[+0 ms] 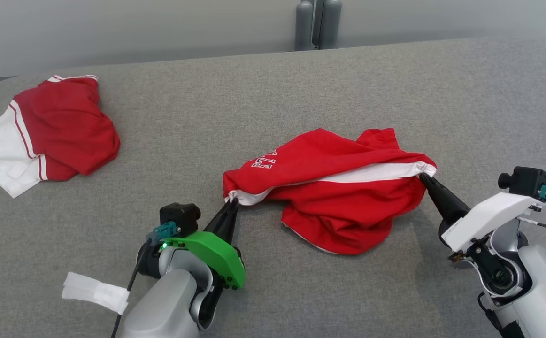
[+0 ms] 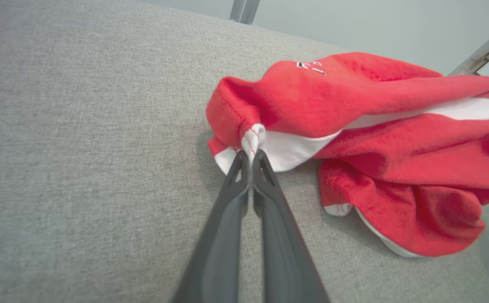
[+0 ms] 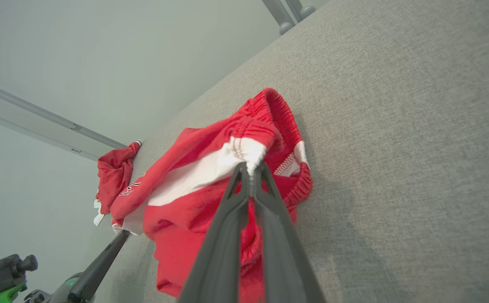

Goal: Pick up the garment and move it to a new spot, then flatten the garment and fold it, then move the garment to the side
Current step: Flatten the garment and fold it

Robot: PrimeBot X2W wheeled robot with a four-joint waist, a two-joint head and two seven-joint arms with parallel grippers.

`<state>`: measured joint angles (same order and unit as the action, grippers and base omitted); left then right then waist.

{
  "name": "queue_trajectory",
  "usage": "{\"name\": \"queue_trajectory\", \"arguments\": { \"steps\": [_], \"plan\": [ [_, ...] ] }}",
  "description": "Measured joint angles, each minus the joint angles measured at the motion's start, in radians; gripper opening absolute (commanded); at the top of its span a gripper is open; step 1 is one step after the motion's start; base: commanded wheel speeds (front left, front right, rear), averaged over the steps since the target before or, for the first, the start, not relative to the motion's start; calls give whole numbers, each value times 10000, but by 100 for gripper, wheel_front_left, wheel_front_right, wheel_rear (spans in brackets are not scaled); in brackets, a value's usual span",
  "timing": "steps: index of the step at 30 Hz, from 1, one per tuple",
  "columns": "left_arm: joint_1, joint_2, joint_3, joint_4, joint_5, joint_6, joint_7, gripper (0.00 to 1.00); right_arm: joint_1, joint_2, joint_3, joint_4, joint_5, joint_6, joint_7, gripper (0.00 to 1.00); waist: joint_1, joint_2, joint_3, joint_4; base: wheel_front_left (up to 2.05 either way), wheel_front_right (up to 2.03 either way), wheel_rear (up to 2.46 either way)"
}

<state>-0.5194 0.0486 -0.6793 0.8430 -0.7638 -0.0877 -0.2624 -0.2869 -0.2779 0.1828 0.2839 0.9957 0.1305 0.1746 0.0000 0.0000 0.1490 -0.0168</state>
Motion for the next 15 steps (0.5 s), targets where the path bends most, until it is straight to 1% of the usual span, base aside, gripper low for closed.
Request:
{"name": "queue_trajectory", "arguments": {
  "steps": [3, 8, 15],
  "plan": [
    [60, 2, 466, -405, 334, -2, 0, 0, -57, -88, 6, -82, -6, 0, -84, 0, 2, 0, -45, 23, 0, 0, 0],
    [165, 88, 1315, -1361, 1187, -92, 0, 0, -121, -418, -88, -460, -178, 0, -270, 0, 1, 0, -219, 59, 0, 0, 0],
    [202, 546, 2061, -3016, 2010, -263, 0, 0, -314, -957, -280, -1524, -706, 0, -176, 0, 1, 0, -693, 82, 0, 0, 0]
  ]
}}
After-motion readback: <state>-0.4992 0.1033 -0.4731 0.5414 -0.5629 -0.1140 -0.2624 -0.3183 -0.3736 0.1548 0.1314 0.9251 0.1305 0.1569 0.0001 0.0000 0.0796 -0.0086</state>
